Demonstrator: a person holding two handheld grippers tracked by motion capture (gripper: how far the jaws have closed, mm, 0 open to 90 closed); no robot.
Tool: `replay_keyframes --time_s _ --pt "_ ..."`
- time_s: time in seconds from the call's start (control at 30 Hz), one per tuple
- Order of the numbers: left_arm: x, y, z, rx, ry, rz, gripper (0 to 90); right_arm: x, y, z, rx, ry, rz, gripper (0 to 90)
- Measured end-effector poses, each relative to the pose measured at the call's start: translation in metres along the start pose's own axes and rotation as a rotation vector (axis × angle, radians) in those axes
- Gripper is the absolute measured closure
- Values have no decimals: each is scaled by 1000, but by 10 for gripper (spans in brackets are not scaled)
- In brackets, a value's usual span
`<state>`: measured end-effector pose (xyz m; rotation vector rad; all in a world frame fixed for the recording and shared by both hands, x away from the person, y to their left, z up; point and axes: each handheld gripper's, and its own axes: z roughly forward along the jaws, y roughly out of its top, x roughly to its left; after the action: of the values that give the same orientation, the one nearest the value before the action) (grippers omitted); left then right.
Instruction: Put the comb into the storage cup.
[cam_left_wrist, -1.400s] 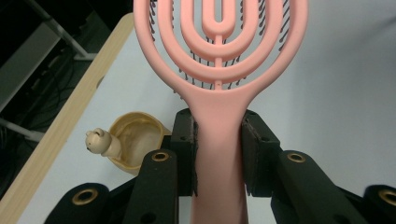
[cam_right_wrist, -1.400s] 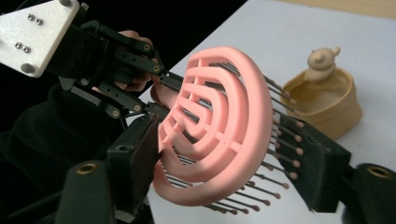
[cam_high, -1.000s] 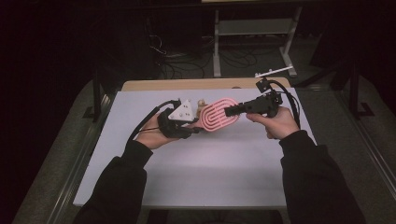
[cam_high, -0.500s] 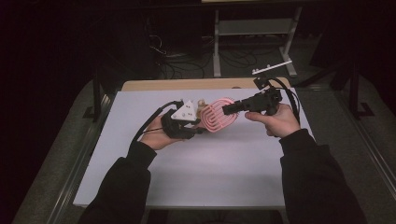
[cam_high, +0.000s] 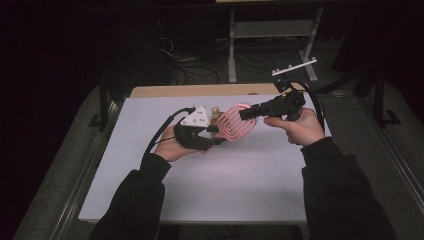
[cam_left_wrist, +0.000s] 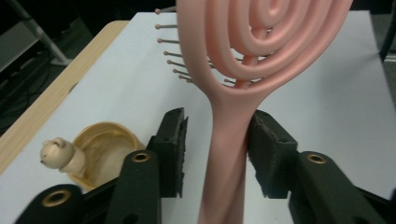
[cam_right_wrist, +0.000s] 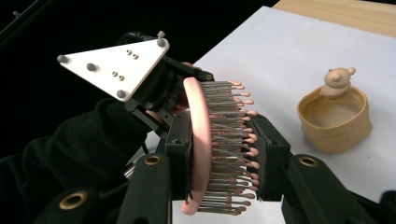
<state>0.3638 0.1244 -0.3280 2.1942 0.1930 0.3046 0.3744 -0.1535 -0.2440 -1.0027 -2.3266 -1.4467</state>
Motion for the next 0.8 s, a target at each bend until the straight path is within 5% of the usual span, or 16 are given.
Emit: replay_keyframes --time_s 0.27,0.8 --pt "4 -7 -4 -50 -40 -50 431 -1 2 -1 4 -19 9 633" --pt "1 -13 -23 -83 -14 -56 241 0 2 -7 14 -55 -8 633"
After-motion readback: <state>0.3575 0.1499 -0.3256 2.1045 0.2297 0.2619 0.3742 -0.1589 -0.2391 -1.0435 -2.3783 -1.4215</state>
